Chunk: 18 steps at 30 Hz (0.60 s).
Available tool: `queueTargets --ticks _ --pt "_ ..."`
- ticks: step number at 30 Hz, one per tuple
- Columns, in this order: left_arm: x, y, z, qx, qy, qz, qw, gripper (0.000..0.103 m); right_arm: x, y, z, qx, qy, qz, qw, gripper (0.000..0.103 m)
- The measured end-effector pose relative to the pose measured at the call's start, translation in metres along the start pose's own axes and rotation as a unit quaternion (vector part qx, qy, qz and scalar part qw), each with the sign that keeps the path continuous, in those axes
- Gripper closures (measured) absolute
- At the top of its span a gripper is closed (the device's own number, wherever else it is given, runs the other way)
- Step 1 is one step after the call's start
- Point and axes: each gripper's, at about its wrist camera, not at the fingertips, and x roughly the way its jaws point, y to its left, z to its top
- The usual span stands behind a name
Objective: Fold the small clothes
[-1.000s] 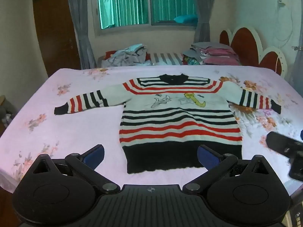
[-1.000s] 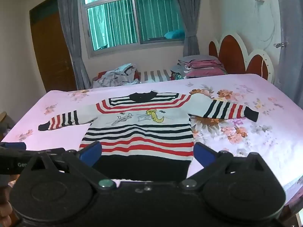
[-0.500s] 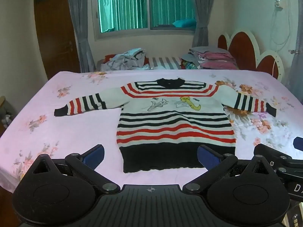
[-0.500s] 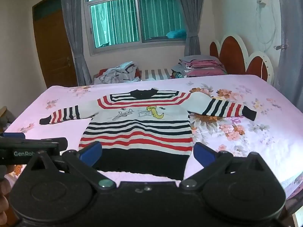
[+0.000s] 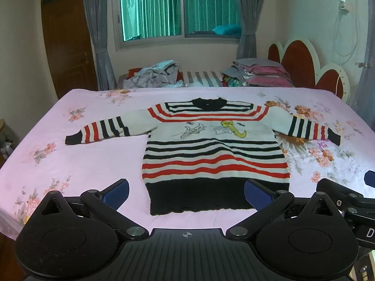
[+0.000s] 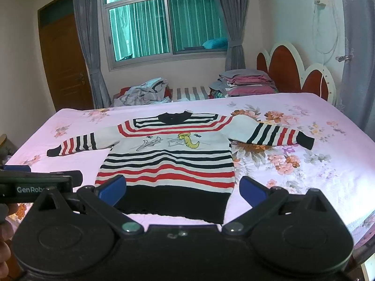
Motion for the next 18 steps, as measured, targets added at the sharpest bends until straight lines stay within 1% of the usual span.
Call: queueTargets --ticks 18 --pt "0.0027 0.0069 -0.0081 -0.002 -0.003 0.004 1.0000 0.000 0.0023 0.0062 -0.0022 -0.006 0.001 0.002 1.000 0.000"
